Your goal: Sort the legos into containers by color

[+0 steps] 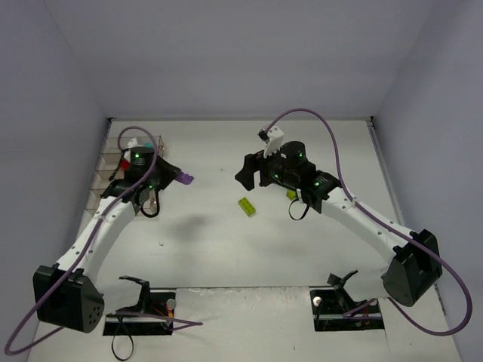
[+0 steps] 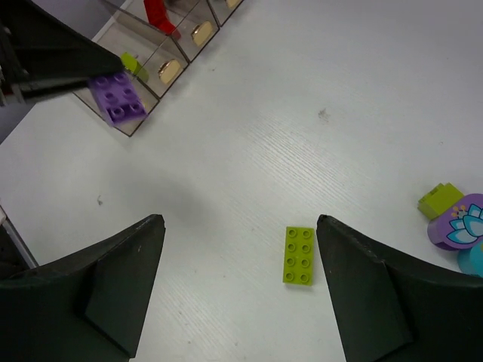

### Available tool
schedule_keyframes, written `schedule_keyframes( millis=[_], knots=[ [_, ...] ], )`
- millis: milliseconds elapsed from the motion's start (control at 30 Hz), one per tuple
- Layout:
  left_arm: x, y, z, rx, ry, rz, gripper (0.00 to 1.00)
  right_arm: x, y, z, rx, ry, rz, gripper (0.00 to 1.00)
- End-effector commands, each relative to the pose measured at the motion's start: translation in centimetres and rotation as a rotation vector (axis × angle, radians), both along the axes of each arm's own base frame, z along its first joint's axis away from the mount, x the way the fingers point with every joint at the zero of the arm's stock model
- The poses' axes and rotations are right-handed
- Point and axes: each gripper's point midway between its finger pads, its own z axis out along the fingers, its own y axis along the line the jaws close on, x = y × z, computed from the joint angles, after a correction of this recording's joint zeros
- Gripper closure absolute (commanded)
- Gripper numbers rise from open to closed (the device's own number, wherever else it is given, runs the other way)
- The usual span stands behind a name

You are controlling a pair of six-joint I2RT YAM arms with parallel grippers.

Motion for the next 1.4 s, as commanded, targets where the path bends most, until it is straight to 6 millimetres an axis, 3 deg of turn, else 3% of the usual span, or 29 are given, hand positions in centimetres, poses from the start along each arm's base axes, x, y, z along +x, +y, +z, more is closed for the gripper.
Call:
schedule_keyframes(
  millis=[0, 233, 333, 500, 600, 667, 800, 933, 1000, 1100, 1200, 1233, 1267, 1333, 1367],
  knots=[
    [-0.4, 6.7, 1.2, 0.053, 0.007, 0.198, 1.0, 0.8, -0.8, 2.5, 0.057, -0.065, -0.06, 0.21],
    [-2.9, 17.0, -2.5, 0.122, 0.175, 0.467, 1.0, -0.1, -1.1, 0.9, 0.049, -0.026, -0.05, 0.21],
    [-3.3, 19.9, -4.1, 0.102, 0.226, 0.558, 1.0, -0.4, -1.3, 0.8, 0.046, -0.03, -0.04, 0.22],
    [-2.7, 21.9, -6.6, 0.018, 0.283, 0.611, 1.0, -0.7, -1.7, 0.5, 0.035, -0.031, -0.042, 0.21],
    [-2.3, 22.8, -7.8, -0.011, 0.312, 0.634, 0.92, -0.7, -2.1, 0.2, 0.032, -0.027, -0.051, 0.21],
    [-2.1, 23.2, -8.3, -0.023, 0.328, 0.649, 0.81, -0.7, -2.2, 0.2, 0.031, -0.028, -0.054, 0.21],
    [-1.6, 23.5, -9.9, -0.032, 0.362, 0.661, 0.59, -0.7, -2.5, 0.2, 0.03, -0.027, -0.06, 0.21],
    [-0.9, 23.3, -9.9, -0.061, 0.344, 0.653, 0.38, -0.8, -2.9, -0.1, 0.021, -0.02, -0.07, 0.21],
    [-0.7, 23.2, -9.0, -0.065, 0.318, 0.641, 0.34, -0.8, -3.0, -0.2, 0.019, -0.018, -0.074, 0.21],
    [0.0, 22.9, -6.0, -0.032, 0.235, 0.586, 0.34, -0.7, -3.3, -0.4, 0.01, -0.018, -0.083, 0.21],
    [0.9, 21.1, -2.4, 0.091, 0.145, 0.443, 0.34, -0.2, -3.9, -0.6, -0.005, -0.023, -0.113, 0.21],
    [1.4, 18.9, -1.5, 0.121, 0.121, 0.367, 0.33, 0.0, -4.1, -0.6, -0.007, -0.024, -0.122, 0.21],
    [1.7, 17.8, -0.2, 0.145, 0.098, 0.327, 0.32, 0.1, -4.2, -0.6, -0.008, -0.022, -0.128, 0.21],
    [2.0, 15.3, 0.7, 0.188, 0.078, 0.244, 0.29, 0.5, -4.7, -0.8, -0.013, -0.015, -0.157, 0.21],
    [2.2, 12.2, 0.8, 0.2, 0.078, 0.162, 0.28, 0.9, -5.3, -0.7, -0.022, -0.021, -0.192, 0.22]
  ],
)
